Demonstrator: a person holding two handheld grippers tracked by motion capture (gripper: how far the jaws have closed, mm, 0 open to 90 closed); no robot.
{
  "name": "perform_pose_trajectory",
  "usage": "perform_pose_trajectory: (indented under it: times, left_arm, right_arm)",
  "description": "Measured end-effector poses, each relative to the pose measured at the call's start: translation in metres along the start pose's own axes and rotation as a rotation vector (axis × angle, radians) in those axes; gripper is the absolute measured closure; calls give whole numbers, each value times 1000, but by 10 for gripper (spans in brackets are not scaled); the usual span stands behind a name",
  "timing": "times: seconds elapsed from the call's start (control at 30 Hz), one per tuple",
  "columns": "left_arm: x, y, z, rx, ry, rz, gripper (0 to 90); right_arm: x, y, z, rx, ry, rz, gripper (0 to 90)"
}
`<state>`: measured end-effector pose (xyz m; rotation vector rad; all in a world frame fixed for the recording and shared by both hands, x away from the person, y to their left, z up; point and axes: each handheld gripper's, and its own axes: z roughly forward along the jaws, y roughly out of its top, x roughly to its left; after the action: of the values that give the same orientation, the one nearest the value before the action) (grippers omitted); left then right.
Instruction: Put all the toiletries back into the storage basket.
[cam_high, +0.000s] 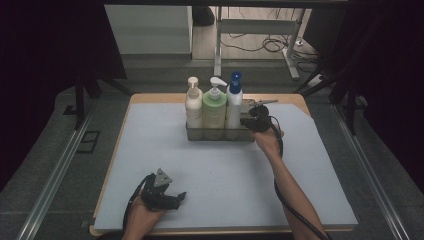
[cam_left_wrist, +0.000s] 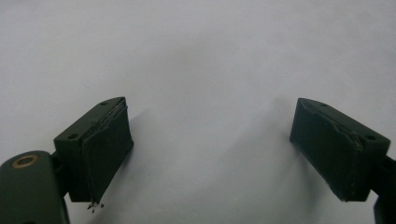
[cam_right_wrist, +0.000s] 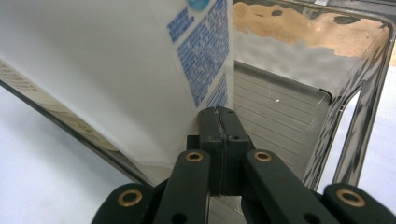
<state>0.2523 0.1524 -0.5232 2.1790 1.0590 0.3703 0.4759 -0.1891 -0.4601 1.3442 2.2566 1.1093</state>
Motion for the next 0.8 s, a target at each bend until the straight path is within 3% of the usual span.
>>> perform_pose_trajectory:
  times: [0.8]
  left_arm:
    - [0,0,0,-2,-2,-1,122]
  right_arm:
    - [5,-2,-7,-3,1,-21,891]
